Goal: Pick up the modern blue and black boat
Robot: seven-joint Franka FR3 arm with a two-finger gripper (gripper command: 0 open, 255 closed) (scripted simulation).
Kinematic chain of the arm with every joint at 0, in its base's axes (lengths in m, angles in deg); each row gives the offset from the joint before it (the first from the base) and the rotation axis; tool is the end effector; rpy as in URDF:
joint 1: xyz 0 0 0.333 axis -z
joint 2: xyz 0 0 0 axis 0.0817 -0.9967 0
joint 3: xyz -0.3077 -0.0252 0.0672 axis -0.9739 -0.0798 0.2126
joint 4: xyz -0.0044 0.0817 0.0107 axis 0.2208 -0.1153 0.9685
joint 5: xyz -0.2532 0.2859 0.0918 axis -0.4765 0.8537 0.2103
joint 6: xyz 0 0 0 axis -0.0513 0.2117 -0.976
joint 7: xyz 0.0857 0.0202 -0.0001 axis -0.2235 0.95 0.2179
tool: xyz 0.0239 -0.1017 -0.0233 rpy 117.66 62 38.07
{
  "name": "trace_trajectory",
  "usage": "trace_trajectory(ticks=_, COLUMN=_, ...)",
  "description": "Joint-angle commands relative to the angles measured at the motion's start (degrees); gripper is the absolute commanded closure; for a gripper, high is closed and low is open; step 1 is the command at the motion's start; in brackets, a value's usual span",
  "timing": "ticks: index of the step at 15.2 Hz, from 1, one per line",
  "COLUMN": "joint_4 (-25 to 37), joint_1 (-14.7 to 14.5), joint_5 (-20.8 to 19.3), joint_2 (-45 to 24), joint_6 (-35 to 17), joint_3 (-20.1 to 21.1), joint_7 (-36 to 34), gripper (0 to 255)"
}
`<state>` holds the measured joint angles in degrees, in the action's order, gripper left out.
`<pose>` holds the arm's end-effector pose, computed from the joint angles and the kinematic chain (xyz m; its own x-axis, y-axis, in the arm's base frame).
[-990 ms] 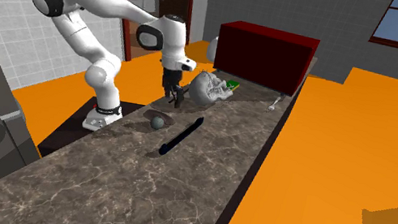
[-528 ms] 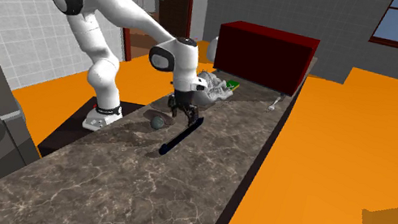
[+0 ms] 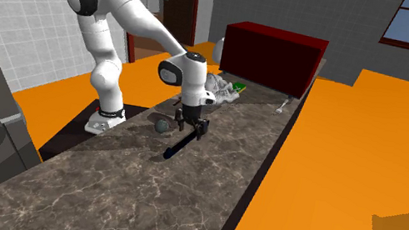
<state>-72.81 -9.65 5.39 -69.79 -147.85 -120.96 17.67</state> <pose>0.4412 -0.2017 0.3654 0.4672 0.8840 0.0136 0.8834 -0.4674 0.0336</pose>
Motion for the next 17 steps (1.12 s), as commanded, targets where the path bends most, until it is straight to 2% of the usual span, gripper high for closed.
trace_trajectory(ticks=1, joint_4=-0.92, joint_1=-0.25, joint_5=1.15, joint_2=-1.62, joint_6=-2.30, joint_3=-0.39, joint_7=0.87, gripper=0)
trace_trajectory(ticks=3, joint_4=-0.92, joint_1=-0.23, joint_5=1.15, joint_2=-1.62, joint_6=-2.30, joint_3=-0.38, joint_7=0.87, gripper=0)
trace_trajectory(ticks=4, joint_4=-0.87, joint_1=-0.26, joint_5=1.18, joint_2=-1.65, joint_6=-2.27, joint_3=-0.36, joint_7=0.85, gripper=255)
trace_trajectory(ticks=13, joint_4=-0.92, joint_1=-0.23, joint_5=1.15, joint_2=-1.62, joint_6=-2.30, joint_3=-0.38, joint_7=0.87, gripper=255)
trace_trajectory(ticks=17, joint_4=0.44, joint_1=0.05, joint_5=-0.53, joint_2=0.78, joint_6=1.06, joint_3=0.20, joint_7=-0.43, gripper=255)
